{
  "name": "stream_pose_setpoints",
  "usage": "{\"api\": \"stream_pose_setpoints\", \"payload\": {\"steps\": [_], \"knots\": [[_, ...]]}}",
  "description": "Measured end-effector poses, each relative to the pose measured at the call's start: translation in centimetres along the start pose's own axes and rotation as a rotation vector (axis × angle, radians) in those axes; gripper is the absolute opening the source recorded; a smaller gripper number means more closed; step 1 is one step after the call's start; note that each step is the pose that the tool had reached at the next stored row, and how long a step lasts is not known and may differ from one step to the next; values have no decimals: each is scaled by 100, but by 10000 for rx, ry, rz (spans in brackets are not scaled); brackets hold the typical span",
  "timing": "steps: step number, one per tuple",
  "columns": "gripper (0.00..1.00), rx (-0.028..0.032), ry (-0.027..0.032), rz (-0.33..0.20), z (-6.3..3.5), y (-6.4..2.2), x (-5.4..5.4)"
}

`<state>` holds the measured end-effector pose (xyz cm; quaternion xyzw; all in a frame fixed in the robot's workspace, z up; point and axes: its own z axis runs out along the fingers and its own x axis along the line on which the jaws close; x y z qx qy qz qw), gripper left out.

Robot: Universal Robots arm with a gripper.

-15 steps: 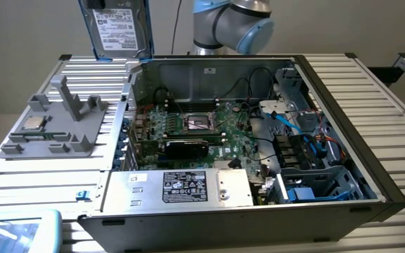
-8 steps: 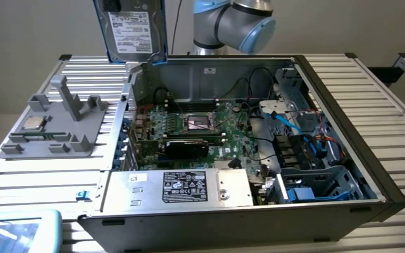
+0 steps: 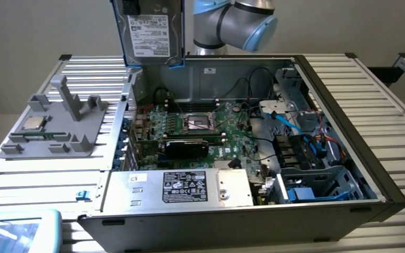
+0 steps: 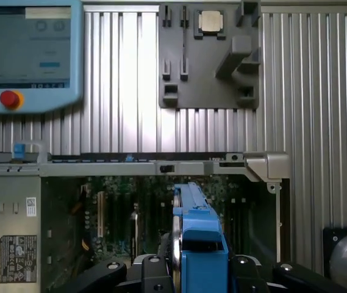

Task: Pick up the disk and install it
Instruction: 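Pick up the disk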

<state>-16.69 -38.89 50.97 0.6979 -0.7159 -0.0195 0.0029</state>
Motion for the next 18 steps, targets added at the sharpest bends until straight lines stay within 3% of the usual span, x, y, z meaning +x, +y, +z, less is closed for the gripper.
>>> {"api": "stream_pose_setpoints", "payload": {"steps": [18], "knots": [[37, 0, -27, -1, -45, -705, 285]]}}
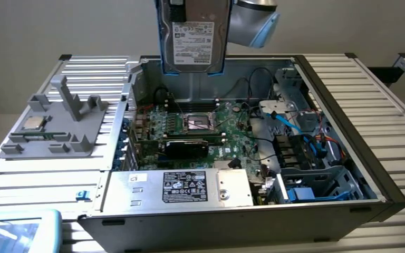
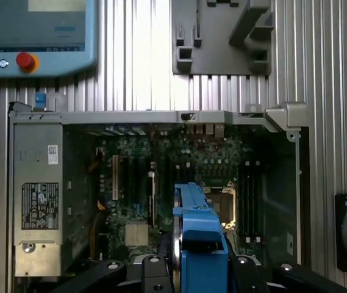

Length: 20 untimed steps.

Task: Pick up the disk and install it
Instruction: 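Pick up the disk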

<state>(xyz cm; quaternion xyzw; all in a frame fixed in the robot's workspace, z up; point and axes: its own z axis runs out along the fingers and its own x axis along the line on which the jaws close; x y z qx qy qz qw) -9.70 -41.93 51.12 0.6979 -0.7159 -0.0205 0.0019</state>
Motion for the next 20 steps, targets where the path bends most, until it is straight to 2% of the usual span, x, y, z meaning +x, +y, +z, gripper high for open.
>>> {"api": "stream_pose_setpoints", "payload": {"steps": [6, 20], "knots": [[37, 0, -1, 0, -23, -194, 94], [37, 0, -1, 0, -63, -567, 391]]}}
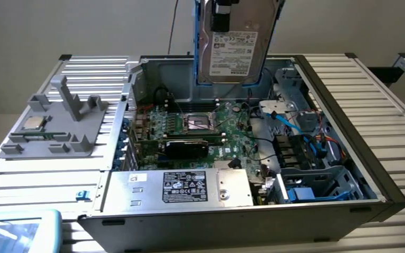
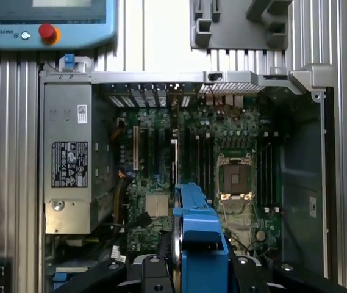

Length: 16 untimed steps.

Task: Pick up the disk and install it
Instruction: 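Pick up the disk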

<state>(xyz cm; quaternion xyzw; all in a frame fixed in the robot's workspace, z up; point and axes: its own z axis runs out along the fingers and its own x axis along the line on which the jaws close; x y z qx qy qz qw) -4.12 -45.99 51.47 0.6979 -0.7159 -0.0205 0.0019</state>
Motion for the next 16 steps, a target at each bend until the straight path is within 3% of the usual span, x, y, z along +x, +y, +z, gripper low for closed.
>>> {"api": "stream_pose_setpoints", "payload": {"steps": [16], "knots": [[37, 0, 1, 0, -64, -480, 360]]}}
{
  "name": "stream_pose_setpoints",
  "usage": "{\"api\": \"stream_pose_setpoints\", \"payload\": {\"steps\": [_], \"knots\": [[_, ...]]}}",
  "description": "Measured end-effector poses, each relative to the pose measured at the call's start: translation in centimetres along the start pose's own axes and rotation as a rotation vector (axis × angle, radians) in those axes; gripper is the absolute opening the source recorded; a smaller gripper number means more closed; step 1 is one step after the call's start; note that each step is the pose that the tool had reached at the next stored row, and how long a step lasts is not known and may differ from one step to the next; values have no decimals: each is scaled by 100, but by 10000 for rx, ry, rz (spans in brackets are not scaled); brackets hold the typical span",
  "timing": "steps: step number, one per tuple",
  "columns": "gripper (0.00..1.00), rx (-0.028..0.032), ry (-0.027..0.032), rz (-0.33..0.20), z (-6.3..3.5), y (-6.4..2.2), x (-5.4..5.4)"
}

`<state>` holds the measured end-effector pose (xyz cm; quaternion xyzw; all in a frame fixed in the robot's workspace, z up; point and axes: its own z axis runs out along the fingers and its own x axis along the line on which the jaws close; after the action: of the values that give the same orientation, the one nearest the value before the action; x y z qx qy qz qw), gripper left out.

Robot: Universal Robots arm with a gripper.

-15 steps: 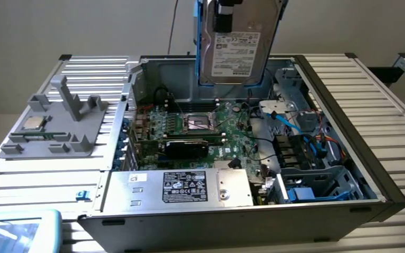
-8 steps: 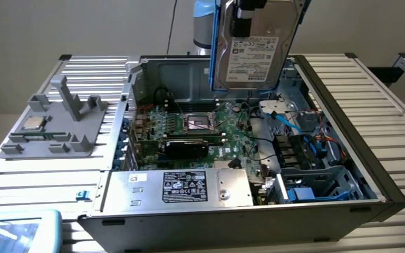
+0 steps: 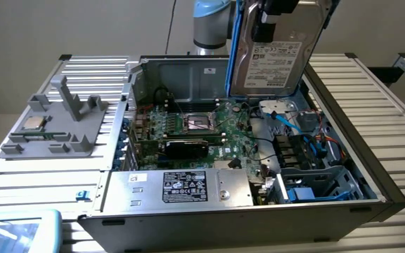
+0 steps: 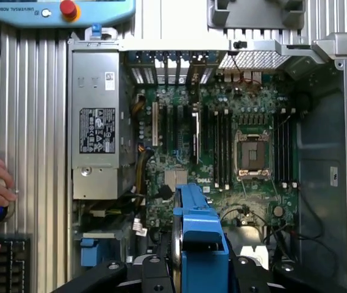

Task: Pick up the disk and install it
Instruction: 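Pick up the disk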

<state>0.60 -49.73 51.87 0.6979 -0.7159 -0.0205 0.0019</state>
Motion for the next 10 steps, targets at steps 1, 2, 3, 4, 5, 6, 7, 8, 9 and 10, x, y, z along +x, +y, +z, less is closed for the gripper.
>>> {"api": "stream_pose_setpoints", "payload": {"steps": [1, 2, 3, 4, 5, 6, 7, 8, 9, 10], "knots": [[37, -1, 0, -1, -5, -31, 22], [37, -1, -1, 0, -10, -61, 45], [37, -1, 0, 1, -16, -92, 66], [37, -2, 0, 1, -22, -124, 90], [37, -1, 0, 1, -28, -153, 111], [37, -1, 0, 0, -34, -182, 132], [37, -1, 0, 0, -41, -211, 153], [37, -2, 1, 1, -49, -238, 173], [37, -2, 3, 0, -57, -266, 193], [37, -2, 5, 0, -64, -293, 212]]}}
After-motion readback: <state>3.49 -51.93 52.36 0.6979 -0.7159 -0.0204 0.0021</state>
